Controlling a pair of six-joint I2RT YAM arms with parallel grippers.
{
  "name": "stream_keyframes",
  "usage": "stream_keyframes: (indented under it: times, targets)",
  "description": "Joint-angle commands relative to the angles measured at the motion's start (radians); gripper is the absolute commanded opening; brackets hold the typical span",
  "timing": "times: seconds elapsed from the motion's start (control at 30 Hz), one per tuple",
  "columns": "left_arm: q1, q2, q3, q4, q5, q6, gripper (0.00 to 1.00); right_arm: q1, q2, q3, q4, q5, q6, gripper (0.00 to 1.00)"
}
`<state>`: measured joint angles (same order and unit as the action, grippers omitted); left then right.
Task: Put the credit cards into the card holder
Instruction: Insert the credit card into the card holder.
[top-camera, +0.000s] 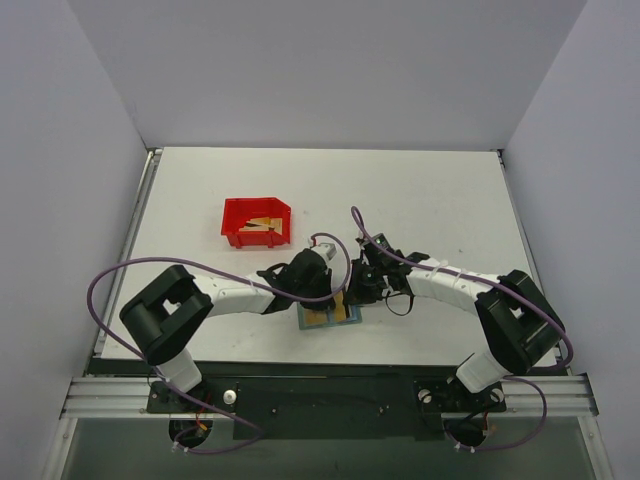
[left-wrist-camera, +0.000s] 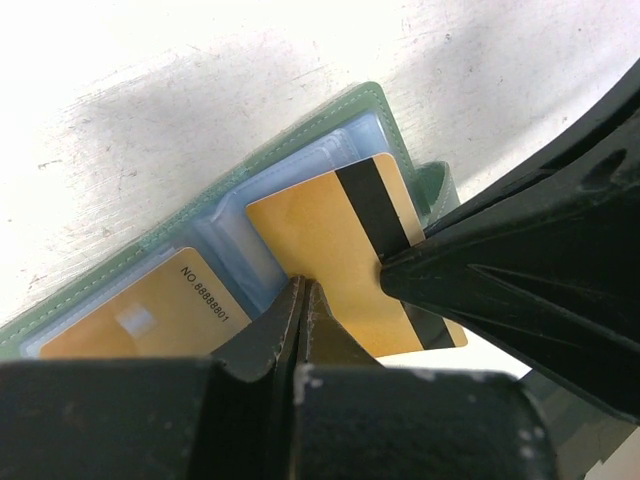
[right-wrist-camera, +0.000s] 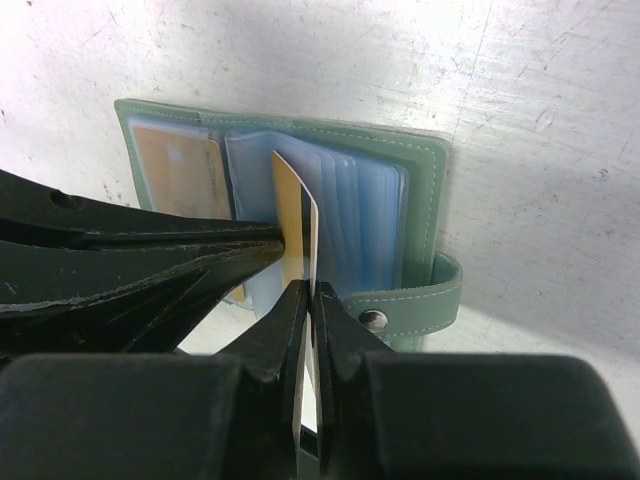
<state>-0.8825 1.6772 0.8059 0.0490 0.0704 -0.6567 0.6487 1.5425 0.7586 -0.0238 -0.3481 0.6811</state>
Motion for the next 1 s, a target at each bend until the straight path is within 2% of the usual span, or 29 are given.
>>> stream_keyframes:
  times: [0.0,0.3,0.67,0.97]
  targets:
    - [0.002,-0.028,0.000,-0.127,-0.090,0.031,0.00,0.002,-0.018,-0.038,-0.054,0.043,-0.017,0.00]
    - [0.002,-0.068,-0.045,-0.155,-0.104,0.026,0.00,-0.020,-0.032,-0.018,-0.054,0.044,-0.026,0.00]
    - [0.002,-0.033,-0.062,-0.152,-0.093,0.025,0.00,-0.055,-0.119,-0.022,-0.080,0.067,-0.038,0.00]
    - [0.002,-0.031,-0.067,-0.147,-0.092,0.019,0.00,-0.075,-0.091,-0.008,-0.114,0.020,-0.078,0.00]
